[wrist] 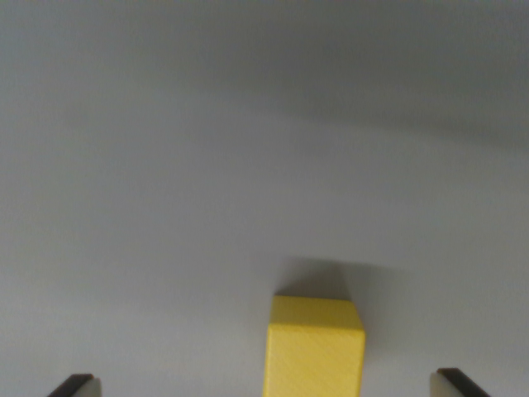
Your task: Pick yellow cube
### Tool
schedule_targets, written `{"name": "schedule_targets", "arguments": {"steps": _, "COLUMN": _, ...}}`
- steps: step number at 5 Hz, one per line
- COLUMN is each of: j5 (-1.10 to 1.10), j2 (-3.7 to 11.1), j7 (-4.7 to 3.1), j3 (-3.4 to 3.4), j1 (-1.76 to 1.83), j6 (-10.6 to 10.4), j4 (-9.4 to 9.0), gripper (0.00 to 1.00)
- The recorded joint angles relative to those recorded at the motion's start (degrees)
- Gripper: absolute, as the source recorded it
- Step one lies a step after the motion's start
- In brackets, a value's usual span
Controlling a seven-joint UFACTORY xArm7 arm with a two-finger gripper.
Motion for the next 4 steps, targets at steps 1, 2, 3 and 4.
{"name": "schedule_targets", "arguments": {"steps": 1, "j5": -0.02, "j2": 1.01, "j7": -0.36, "j3": -0.13, "j1": 0.03, "j6": -2.62, "j4": -1.86, "gripper": 0.00}}
{"name": "schedule_targets", "arguments": {"steps": 2, "j5": -0.02, "j2": 1.01, "j7": -0.36, "j3": -0.13, "j1": 0.03, "j6": -2.62, "j4": -1.86, "gripper": 0.00}}
{"name": "schedule_targets", "arguments": {"steps": 3, "j5": -0.04, "j2": 1.98, "j7": -0.70, "j3": -0.25, "j1": 0.06, "j6": -5.13, "j4": -3.65, "gripper": 0.00}}
{"name": "schedule_targets", "arguments": {"steps": 4, "j5": -0.04, "j2": 1.98, "j7": -0.70, "j3": -0.25, "j1": 0.06, "j6": -5.13, "j4": -3.65, "gripper": 0.00}}
